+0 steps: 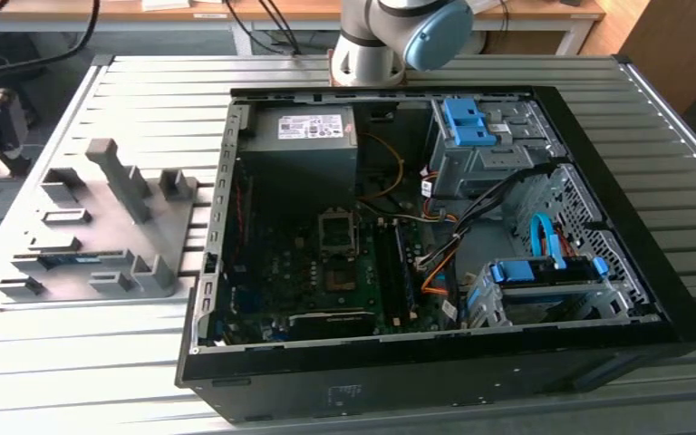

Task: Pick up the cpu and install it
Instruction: 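Pick up the cpu and move it towards the insertion slot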

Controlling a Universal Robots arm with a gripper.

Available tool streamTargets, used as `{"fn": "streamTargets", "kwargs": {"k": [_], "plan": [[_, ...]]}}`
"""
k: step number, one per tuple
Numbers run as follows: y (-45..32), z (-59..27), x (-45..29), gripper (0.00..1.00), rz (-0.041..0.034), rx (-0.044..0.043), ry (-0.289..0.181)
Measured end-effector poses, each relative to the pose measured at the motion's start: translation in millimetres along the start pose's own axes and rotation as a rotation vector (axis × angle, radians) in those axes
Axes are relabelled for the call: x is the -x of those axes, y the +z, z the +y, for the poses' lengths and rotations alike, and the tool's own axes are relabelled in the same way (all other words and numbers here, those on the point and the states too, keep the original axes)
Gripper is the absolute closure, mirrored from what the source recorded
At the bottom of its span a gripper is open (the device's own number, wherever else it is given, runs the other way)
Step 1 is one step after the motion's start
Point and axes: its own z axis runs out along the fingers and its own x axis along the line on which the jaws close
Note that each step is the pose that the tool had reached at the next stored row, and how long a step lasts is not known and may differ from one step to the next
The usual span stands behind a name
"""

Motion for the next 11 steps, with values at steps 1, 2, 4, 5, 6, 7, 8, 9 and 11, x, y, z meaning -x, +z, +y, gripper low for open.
{"fn": "streamTargets", "kwargs": {"k": [1, 2, 4, 5, 6, 7, 8, 9, 11], "plan": [[-3.8, 0.1, 0.1, 0.53, 0.0001, 0.0000, 0.000], [-6.7, 0.1, 0.2, 0.53, 0.0000, 0.0000, 0.000], [-12.8, 0.2, 0.3, 0.53, 0.0000, 0.0000, 0.000], [-16.6, 0.3, 0.4, 0.53, 0.0001, 0.0000, 0.000], [-20.3, 0.4, 0.5, 0.53, 0.0000, 0.0000, 0.000], [-23.8, 0.4, 0.6, 0.53, -0.0001, 0.0000, 0.000], [-27.2, 0.5, 0.7, 0.53, 0.0000, 0.0000, 0.000], [-30.1, 0.5, 0.8, 0.53, 0.0000, 0.0000, 0.000], [-34.8, 0.6, 0.9, 0.53, -0.0001, 0.0001, 0.000]]}}
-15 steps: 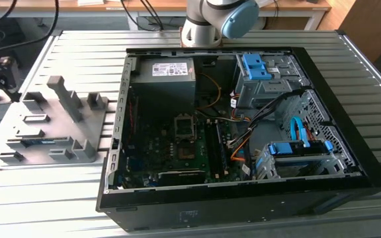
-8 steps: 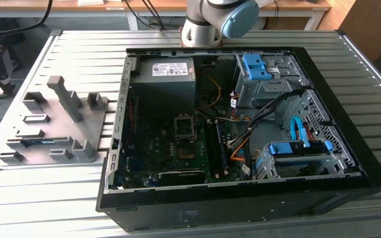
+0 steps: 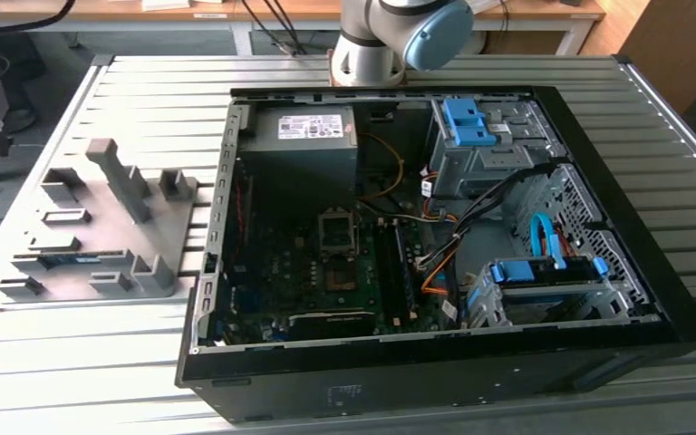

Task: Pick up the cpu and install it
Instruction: 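Pick up the cpu and move it towards the insertion slot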

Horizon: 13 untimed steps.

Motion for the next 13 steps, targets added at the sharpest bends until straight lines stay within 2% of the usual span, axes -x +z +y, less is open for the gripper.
{"fn": "streamTargets", "kwargs": {"k": [6, 13], "plan": [[-14.5, 0.3, 0.4, 0.53, 0.0000, 0.0000, 0.000], [-37.0, 0.7, 1.0, 0.53, 0.0000, 0.0000, 0.000]]}}
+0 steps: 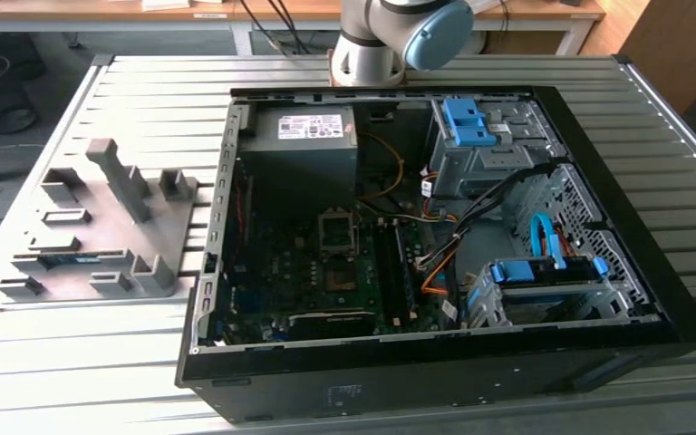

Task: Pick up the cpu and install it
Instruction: 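Pick up the cpu and move it towards the insertion slot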

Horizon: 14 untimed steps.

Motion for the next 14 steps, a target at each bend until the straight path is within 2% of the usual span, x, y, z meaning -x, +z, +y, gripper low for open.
{"fn": "streamTargets", "kwargs": {"k": [3, 5, 12, 14], "plan": [[-12.7, 0.2, 0.3, 0.53, 0.0000, 0.0000, 0.000], [-18.0, 0.3, 0.5, 0.53, 0.0002, -0.0001, 0.000], [-18.2, 0.3, 0.7, 0.53, 0.0000, 0.0003, 0.000], [-18.1, 0.0, 4.2, 0.53, 0.0001, 0.0003, 0.000]]}}
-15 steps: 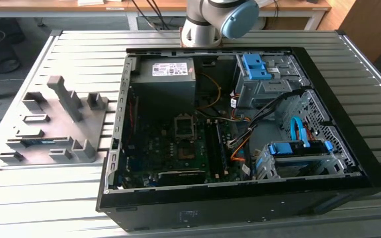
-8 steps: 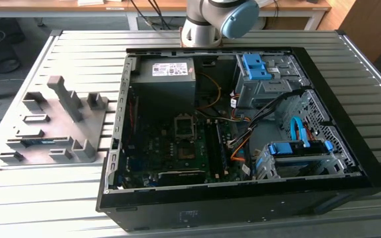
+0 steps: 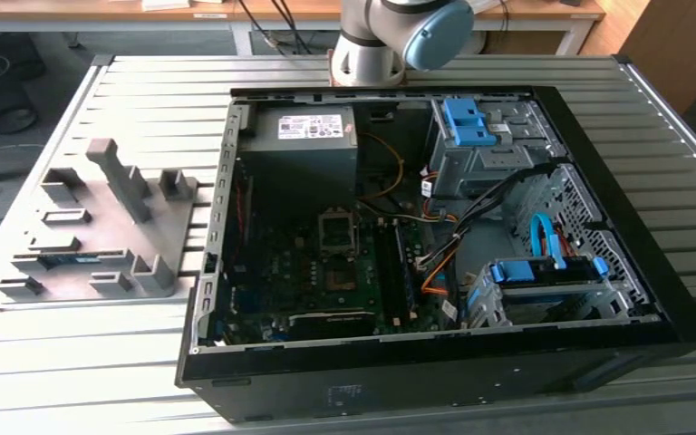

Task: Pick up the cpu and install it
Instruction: 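Pick up the cpu and move it towards the insertion slot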

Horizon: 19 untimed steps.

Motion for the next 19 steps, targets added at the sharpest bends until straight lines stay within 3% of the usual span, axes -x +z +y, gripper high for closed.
{"fn": "streamTargets", "kwargs": {"k": [7, 19], "plan": [[0.7, -1.6, 25.0, 0.53, 0.0009, 0.0001, 0.000], [1.6, -3.9, 59.0, 0.53, 0.0011, 0.0000, 0.000]]}}
